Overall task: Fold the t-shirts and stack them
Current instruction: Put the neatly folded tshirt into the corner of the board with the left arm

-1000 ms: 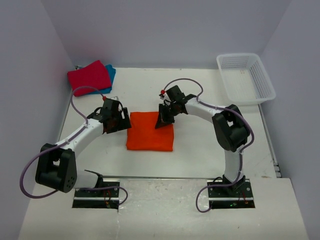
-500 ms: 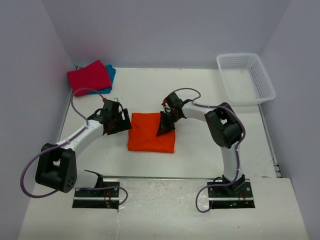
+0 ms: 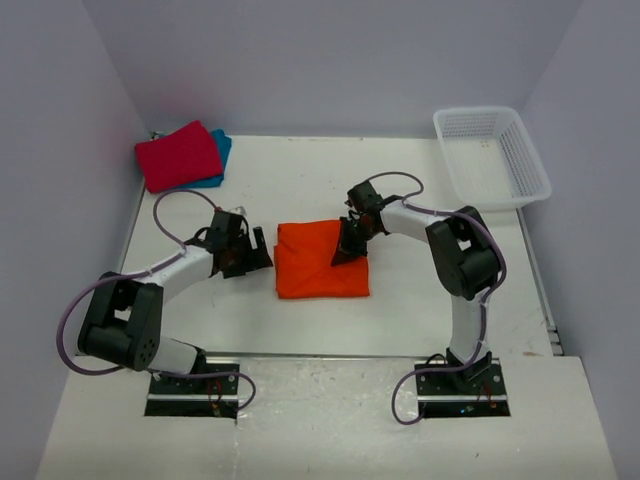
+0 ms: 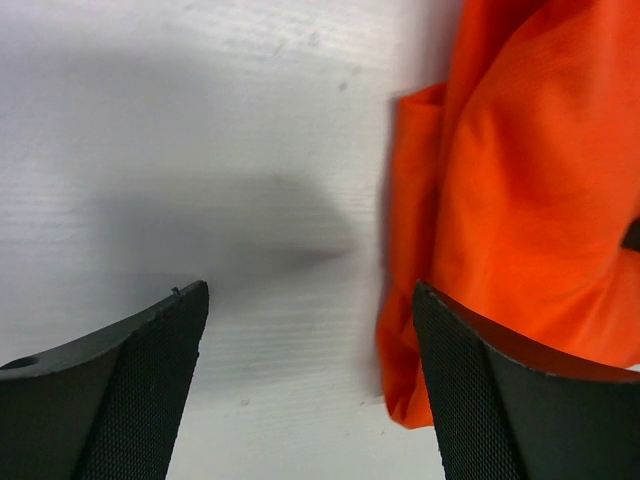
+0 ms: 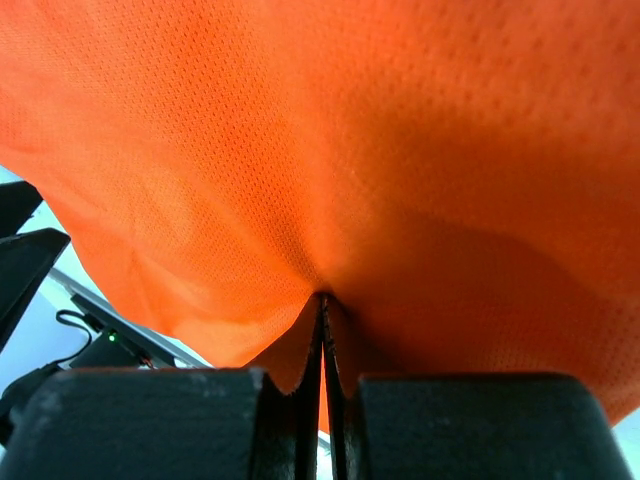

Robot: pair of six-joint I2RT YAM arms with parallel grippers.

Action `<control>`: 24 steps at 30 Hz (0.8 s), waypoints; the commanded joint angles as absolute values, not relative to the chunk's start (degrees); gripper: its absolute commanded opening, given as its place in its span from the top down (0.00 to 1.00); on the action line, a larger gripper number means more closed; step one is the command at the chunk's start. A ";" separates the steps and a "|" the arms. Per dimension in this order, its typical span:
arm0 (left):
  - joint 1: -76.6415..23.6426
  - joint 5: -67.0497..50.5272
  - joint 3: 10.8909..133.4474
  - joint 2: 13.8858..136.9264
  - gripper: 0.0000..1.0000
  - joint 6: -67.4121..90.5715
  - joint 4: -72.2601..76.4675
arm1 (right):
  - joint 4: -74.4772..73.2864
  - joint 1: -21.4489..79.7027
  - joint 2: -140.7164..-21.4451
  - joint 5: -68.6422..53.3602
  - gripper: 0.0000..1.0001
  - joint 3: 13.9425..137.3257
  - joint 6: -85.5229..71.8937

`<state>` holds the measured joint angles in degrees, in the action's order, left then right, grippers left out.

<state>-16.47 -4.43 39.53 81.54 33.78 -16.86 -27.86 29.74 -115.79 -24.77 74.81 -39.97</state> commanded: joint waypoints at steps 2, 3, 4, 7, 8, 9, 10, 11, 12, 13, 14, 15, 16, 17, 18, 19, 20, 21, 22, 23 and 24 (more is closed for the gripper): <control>-16.08 -11.24 37.10 84.02 0.17 34.62 -8.45 | -29.79 29.36 -114.52 -19.07 1.00 73.21 -39.55; -16.08 -12.64 36.05 83.94 0.17 34.89 -5.39 | -29.79 29.36 -114.61 -19.16 1.00 73.21 -39.55; -16.08 -14.48 35.69 83.85 0.17 35.24 -4.14 | -29.53 29.44 -114.87 -19.33 1.00 72.95 -39.55; -16.08 -18.18 34.19 83.67 0.17 36.30 1.30 | -29.18 29.44 -115.14 -19.78 1.00 72.51 -39.46; -16.08 -18.19 34.02 83.67 0.17 36.73 1.58 | -28.92 29.44 -115.14 -19.86 1.00 72.42 -39.46; -16.08 -18.28 33.84 83.85 0.17 36.83 2.28 | -28.92 29.44 -115.05 -19.78 1.00 72.33 -39.38; -16.08 -18.19 34.01 84.02 0.17 36.74 2.37 | -28.92 29.44 -115.05 -19.78 1.00 72.25 -39.38; -16.08 -18.19 34.01 84.28 0.17 36.65 2.29 | -28.83 29.44 -114.96 -19.60 1.00 72.25 -39.29; -16.08 -18.19 34.10 85.07 0.17 36.56 2.29 | -28.83 29.27 -114.87 -19.69 1.00 72.16 -39.37; -16.08 -18.28 34.10 85.43 0.17 36.56 2.29 | -28.74 29.35 -114.79 -19.77 1.00 72.07 -39.37; -16.08 -18.37 34.10 85.95 0.17 36.56 2.29 | -28.65 29.36 -114.61 -19.86 1.00 72.07 -39.37; -16.08 -18.63 34.01 87.00 0.17 36.65 2.29 | -28.65 29.27 -114.52 -20.12 1.00 72.07 -39.37; -16.08 -18.81 34.01 87.62 0.17 36.65 2.29 | -28.57 29.18 -114.43 -20.13 1.00 72.07 -39.37; -16.08 -18.98 33.84 88.24 0.17 36.74 2.37 | -28.65 29.18 -114.43 -20.21 1.00 72.16 -39.46; -16.08 -19.07 33.40 89.29 0.17 36.74 2.72 | -28.57 29.09 -114.26 -20.13 1.00 72.16 -39.38; -16.17 -19.25 33.14 89.73 0.17 36.83 2.99 | -28.65 29.00 -114.17 -20.30 1.00 72.25 -39.38; -16.17 -19.60 32.79 90.35 0.18 37.09 3.42 | -28.57 29.00 -114.08 -20.48 1.00 72.25 -39.37; -16.17 -19.95 31.91 91.22 0.18 37.26 4.56 | -28.56 28.92 -114.00 -20.57 1.00 72.25 -39.37; -16.17 -20.56 31.73 91.75 0.18 37.44 5.01 | -28.56 28.92 -113.91 -20.57 1.00 72.25 -39.46; -16.26 -20.91 31.38 92.37 0.18 37.62 5.44 | -28.65 28.92 -113.91 -20.57 1.00 72.25 -39.46; -16.26 -21.79 31.03 93.42 0.18 37.70 6.23 | -28.57 28.83 -113.73 -20.57 1.00 72.16 -39.46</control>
<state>-16.45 -21.80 34.79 88.75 37.76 10.37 -26.74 29.39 -115.09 -24.60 73.63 -40.10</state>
